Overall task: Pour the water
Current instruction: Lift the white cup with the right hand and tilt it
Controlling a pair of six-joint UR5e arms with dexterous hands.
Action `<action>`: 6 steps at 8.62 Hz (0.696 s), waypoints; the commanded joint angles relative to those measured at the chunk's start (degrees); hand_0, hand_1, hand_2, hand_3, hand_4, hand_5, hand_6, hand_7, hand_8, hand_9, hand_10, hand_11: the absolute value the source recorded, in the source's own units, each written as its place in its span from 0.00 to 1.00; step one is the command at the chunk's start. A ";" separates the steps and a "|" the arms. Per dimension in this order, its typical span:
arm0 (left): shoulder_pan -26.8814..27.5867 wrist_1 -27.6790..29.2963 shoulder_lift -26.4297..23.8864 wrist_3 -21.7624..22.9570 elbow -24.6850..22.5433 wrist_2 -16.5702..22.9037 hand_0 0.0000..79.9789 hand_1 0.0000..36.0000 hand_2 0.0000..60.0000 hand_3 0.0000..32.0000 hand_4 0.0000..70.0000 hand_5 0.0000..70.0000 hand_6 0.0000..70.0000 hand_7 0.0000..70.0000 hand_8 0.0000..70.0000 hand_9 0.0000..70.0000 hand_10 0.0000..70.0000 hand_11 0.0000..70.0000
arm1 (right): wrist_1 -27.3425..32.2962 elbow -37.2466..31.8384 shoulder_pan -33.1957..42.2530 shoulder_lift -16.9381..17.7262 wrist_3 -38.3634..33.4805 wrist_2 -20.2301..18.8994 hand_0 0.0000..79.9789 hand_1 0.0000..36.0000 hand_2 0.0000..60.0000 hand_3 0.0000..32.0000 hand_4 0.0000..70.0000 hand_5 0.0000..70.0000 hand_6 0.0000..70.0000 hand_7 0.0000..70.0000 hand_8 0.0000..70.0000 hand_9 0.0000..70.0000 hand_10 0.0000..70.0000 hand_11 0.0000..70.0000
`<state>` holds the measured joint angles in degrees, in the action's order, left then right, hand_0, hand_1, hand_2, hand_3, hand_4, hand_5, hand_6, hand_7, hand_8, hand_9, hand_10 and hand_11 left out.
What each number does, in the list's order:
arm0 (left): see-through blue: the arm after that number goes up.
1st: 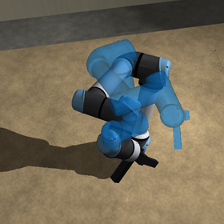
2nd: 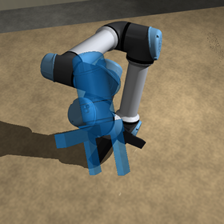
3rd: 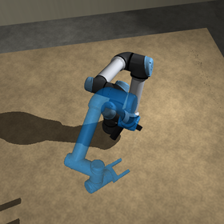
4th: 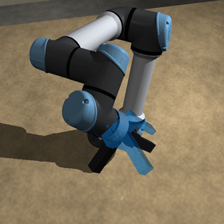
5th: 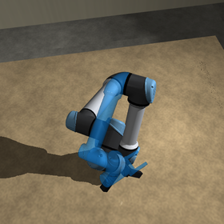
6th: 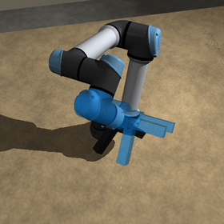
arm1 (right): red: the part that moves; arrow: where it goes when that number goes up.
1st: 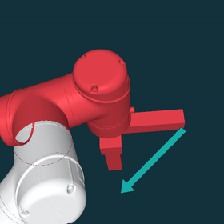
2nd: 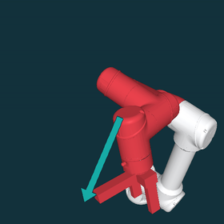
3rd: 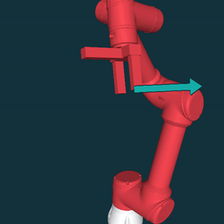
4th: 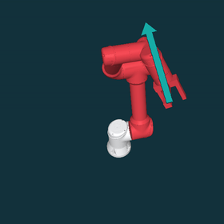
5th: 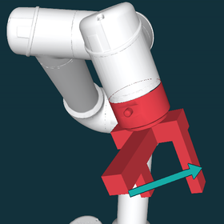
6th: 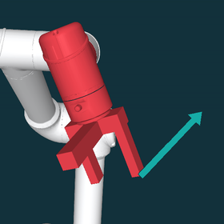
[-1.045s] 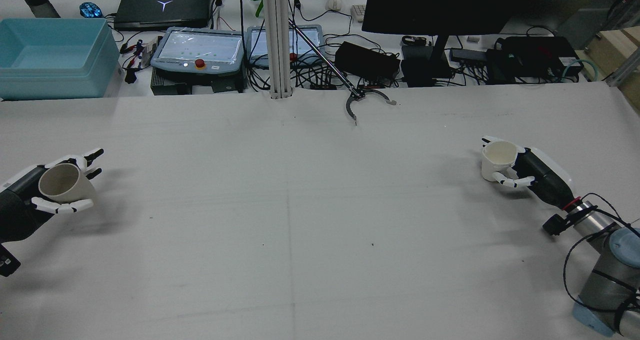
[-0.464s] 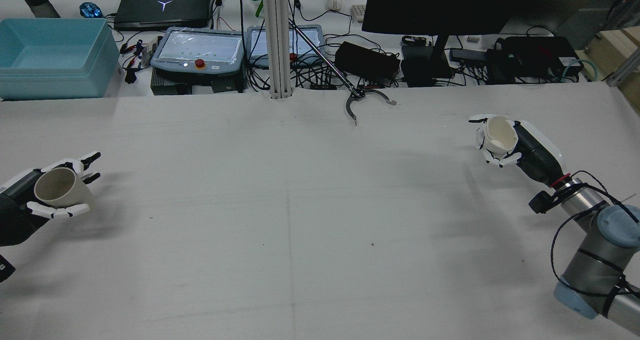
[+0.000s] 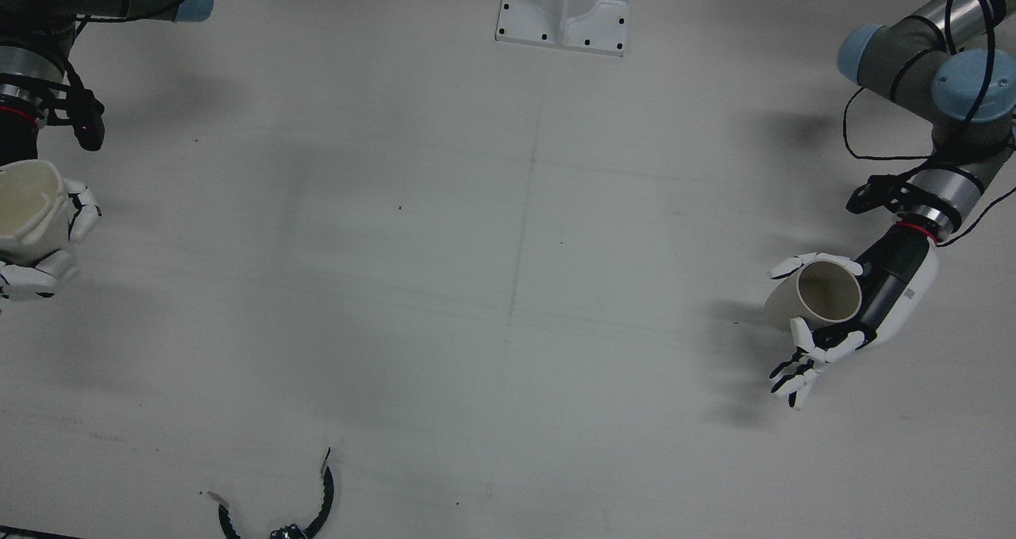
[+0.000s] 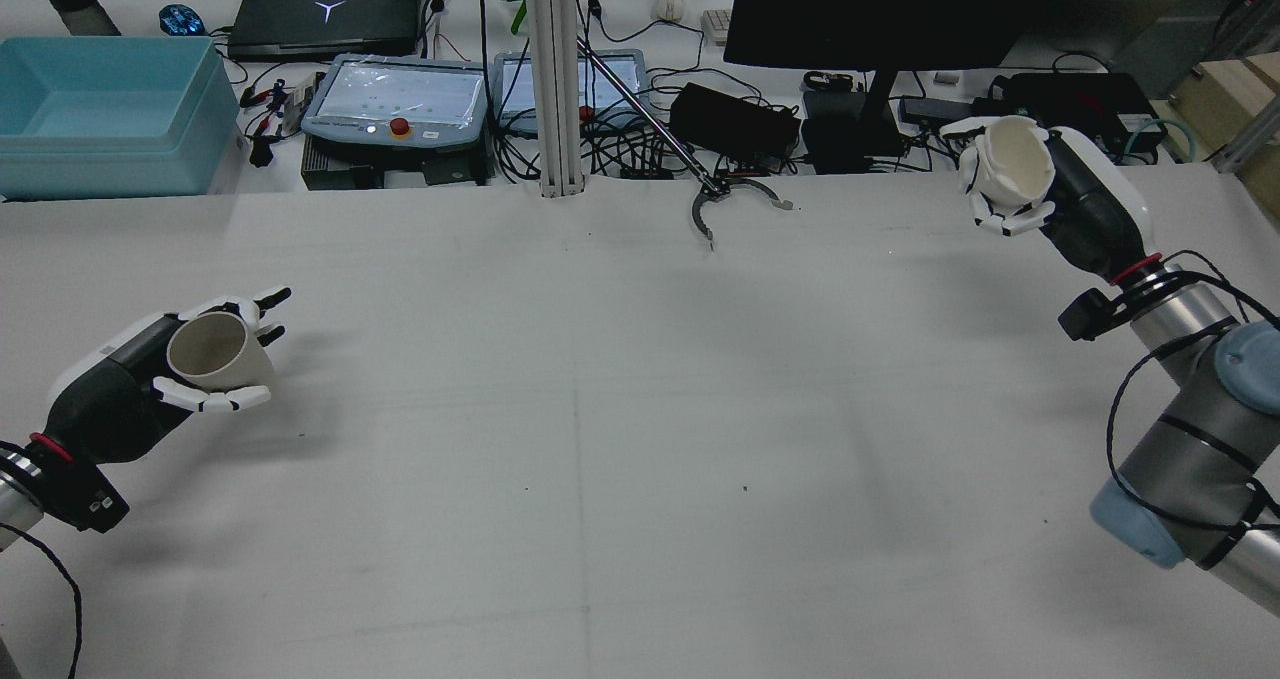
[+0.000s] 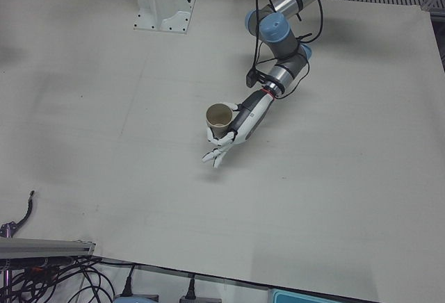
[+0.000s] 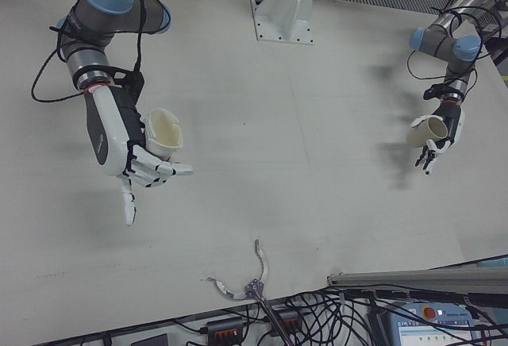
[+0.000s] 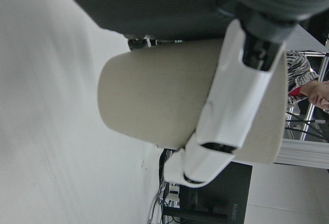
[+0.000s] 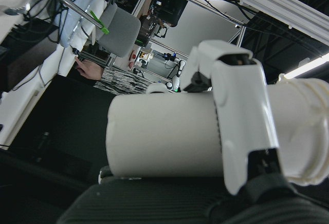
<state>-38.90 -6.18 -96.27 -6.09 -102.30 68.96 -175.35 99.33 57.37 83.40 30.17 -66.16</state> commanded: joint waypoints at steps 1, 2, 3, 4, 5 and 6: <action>3.99 -11.18 -12.15 0.20 0.35 0.21 1.00 1.00 1.00 0.00 0.39 1.00 0.17 0.15 0.03 0.01 0.08 0.18 | -19.72 12.53 3.89 -12.42 9.26 0.24 1.00 1.00 1.00 0.00 0.55 0.34 0.84 1.00 0.64 0.89 0.00 0.00; 5.57 -13.31 -15.49 0.20 0.96 0.21 1.00 1.00 1.00 0.00 0.38 1.00 0.18 0.15 0.03 0.01 0.08 0.17 | -21.24 13.86 3.89 -15.34 12.68 0.50 1.00 1.00 1.00 0.00 0.63 0.34 0.88 1.00 0.64 0.90 0.00 0.00; 7.94 -14.37 -17.61 0.29 1.57 0.21 1.00 1.00 1.00 0.00 0.38 1.00 0.18 0.16 0.04 0.01 0.07 0.17 | -23.87 17.52 3.89 -17.37 18.64 1.72 1.00 1.00 1.00 0.00 0.73 0.33 0.91 1.00 0.64 0.89 0.00 0.00; 9.00 -15.43 -19.38 0.29 1.67 0.21 1.00 1.00 1.00 0.00 0.38 1.00 0.19 0.16 0.04 0.01 0.08 0.18 | -26.77 20.61 2.15 -20.17 26.00 4.43 1.00 1.00 1.00 0.00 0.81 0.33 0.94 1.00 0.63 0.88 0.00 0.00; 9.10 -17.44 -21.74 0.29 1.67 0.21 1.00 1.00 1.00 0.00 0.39 1.00 0.19 0.17 0.04 0.01 0.08 0.18 | -26.88 20.81 -1.35 -22.90 33.13 5.85 1.00 1.00 1.00 0.00 0.89 0.33 0.98 1.00 0.63 0.87 0.00 0.00; 9.10 -19.20 -24.46 0.29 2.02 0.21 1.00 1.00 1.00 0.00 0.39 1.00 0.20 0.17 0.04 0.01 0.08 0.18 | -26.88 20.81 -6.25 -24.58 40.51 8.82 1.00 1.00 1.00 0.00 0.90 0.33 0.96 1.00 0.61 0.84 0.00 0.00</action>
<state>-30.50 -21.78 -115.59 -5.81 -100.76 69.17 -200.87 118.64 58.70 63.45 55.87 -62.10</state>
